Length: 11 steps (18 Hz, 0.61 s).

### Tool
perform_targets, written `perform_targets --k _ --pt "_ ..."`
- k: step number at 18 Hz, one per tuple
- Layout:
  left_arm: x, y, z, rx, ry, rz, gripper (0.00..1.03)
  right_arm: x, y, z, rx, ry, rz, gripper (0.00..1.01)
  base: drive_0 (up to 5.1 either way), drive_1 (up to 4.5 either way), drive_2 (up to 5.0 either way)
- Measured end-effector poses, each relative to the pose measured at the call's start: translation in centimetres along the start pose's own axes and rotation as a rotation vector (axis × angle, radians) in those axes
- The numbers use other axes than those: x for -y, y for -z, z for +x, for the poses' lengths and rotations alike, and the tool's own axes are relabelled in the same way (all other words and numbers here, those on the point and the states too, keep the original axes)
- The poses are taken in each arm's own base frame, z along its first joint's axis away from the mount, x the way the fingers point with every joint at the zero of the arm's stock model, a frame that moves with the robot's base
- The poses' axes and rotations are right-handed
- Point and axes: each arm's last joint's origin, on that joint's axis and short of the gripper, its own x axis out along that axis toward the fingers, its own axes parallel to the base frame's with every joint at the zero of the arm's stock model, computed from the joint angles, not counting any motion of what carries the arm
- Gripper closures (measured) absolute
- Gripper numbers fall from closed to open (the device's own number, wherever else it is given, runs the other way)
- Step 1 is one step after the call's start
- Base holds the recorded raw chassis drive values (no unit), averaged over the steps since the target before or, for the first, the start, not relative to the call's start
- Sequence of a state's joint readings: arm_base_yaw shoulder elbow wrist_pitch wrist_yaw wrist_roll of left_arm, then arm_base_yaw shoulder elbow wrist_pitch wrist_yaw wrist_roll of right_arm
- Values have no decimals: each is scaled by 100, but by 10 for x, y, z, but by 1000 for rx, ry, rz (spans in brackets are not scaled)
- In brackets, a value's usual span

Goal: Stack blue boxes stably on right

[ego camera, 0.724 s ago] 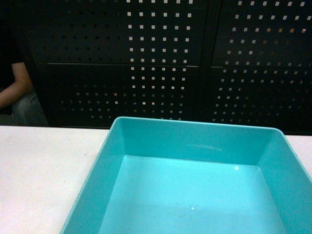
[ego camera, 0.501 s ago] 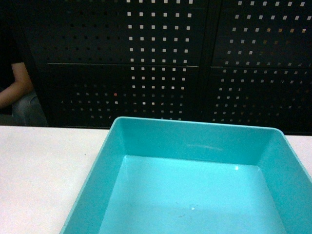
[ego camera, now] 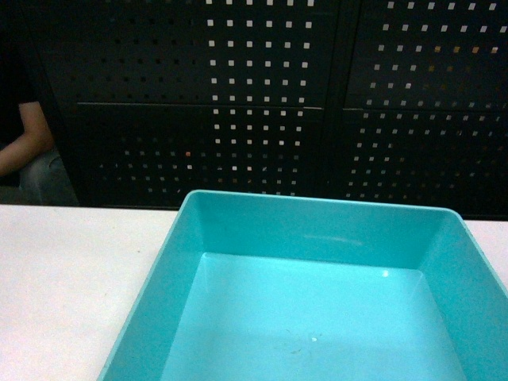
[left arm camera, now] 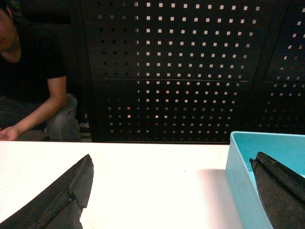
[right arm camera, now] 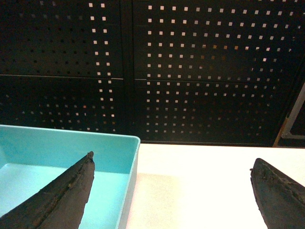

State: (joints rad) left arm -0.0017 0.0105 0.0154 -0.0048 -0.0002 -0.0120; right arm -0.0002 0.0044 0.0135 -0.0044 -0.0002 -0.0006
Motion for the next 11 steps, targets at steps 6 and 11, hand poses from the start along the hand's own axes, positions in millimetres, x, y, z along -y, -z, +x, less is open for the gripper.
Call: perform_targets --k 6,11 --pt "0 0 0 0 0 0 5 0 0 0 0 0 0 3 0 0 0" --pt "0 0 0 0 0 0 5 0 0 0 0 0 0 3 0 0 0"
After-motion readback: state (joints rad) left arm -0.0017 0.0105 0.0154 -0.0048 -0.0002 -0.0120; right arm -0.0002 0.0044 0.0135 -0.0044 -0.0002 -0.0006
